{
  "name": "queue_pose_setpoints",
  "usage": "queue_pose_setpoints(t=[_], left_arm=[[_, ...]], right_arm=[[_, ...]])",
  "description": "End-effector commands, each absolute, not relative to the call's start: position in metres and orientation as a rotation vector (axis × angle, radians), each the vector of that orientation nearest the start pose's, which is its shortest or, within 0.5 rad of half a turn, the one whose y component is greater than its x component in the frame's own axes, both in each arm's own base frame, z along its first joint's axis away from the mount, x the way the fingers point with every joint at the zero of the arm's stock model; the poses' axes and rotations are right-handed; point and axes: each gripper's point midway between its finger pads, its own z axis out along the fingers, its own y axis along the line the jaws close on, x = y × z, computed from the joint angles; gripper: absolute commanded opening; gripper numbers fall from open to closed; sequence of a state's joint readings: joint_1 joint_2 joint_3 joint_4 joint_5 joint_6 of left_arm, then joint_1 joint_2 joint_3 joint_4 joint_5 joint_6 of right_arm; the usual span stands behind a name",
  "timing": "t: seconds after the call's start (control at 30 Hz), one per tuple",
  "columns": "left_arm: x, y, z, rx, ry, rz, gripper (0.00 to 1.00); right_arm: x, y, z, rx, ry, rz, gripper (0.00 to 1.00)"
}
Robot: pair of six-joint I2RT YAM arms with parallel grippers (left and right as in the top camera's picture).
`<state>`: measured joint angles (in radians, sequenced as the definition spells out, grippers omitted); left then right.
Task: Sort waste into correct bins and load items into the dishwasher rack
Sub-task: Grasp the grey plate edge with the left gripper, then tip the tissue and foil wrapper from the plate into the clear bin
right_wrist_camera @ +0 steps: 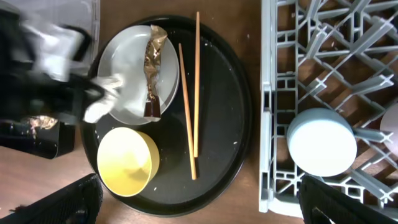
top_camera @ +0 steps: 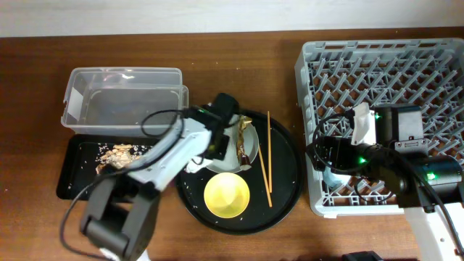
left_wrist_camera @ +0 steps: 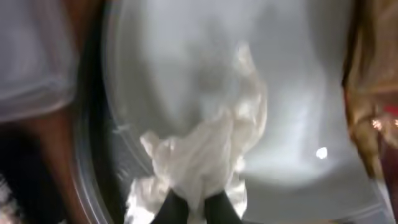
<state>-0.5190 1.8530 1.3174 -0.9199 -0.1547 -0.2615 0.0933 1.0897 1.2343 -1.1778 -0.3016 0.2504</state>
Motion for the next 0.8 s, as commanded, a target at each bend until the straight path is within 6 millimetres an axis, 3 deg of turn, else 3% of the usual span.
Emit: queue_pose_setpoints(t=[0.0, 0.03, 0.07, 0.17, 0.23, 0.33, 0.4, 0.47, 0.53, 0.6, 0.63, 0.67, 0.7, 0.73, 0.77], left_arm=[[0.338, -0.112, 0.139, 0.108, 2.830, 0.094, 0.00], [0.336, -0.095, 0.147, 0.049, 2.829, 0.118, 0.01], [0.328, -0.042, 0.151, -0.175, 2.850, 0.264, 0.00], [0.320, -0.004, 0.137, -0.332, 2.894, 0.299, 0.01], [0.315, 0.009, 0.131, -0.390, 2.912, 0.309, 0.00], [0.328, 0.001, 0.155, -0.393, 2.827, 0.173, 0.01], [0.357, -0.001, 0.188, -0.391, 2.652, 0.109, 0.00], [0.399, -0.011, 0.207, -0.284, 2.493, 0.039, 0.00], [0.426, -0.013, 0.195, -0.280, 2.457, 0.028, 0.00], [0.455, -0.016, 0.168, -0.251, 2.450, 0.036, 0.04], [0.466, -0.018, 0.153, -0.250, 2.456, 0.032, 0.23], [0.466, -0.025, 0.147, -0.233, 2.478, -0.020, 0.52], [0.462, -0.038, 0.148, -0.201, 2.499, -0.115, 0.70], [0.457, -0.052, 0.153, -0.168, 2.517, -0.211, 0.74], [0.446, -0.078, 0.162, -0.103, 2.543, -0.345, 0.75]], right_arm=[[0.248, 0.077, 0.242, 0.077, 2.607, 0.522, 1.00], [0.248, 0.077, 0.242, 0.077, 2.607, 0.522, 1.00], [0.249, 0.077, 0.242, 0.077, 2.606, 0.522, 1.00], [0.249, 0.077, 0.242, 0.076, 2.606, 0.522, 1.00], [0.249, 0.077, 0.242, 0.077, 2.606, 0.522, 1.00], [0.249, 0.077, 0.242, 0.076, 2.606, 0.522, 1.00], [0.249, 0.077, 0.242, 0.076, 2.606, 0.522, 1.00], [0.249, 0.077, 0.242, 0.077, 2.606, 0.522, 1.00], [0.249, 0.077, 0.242, 0.076, 2.606, 0.522, 1.00], [0.249, 0.077, 0.242, 0.076, 2.606, 0.522, 1.00], [0.248, 0.077, 0.242, 0.076, 2.606, 0.522, 1.00], [0.248, 0.077, 0.242, 0.077, 2.607, 0.522, 1.00], [0.248, 0.077, 0.242, 0.077, 2.607, 0.522, 1.00], [0.248, 0.077, 0.242, 0.076, 2.606, 0.522, 1.00], [0.248, 0.077, 0.242, 0.077, 2.607, 0.522, 1.00]])
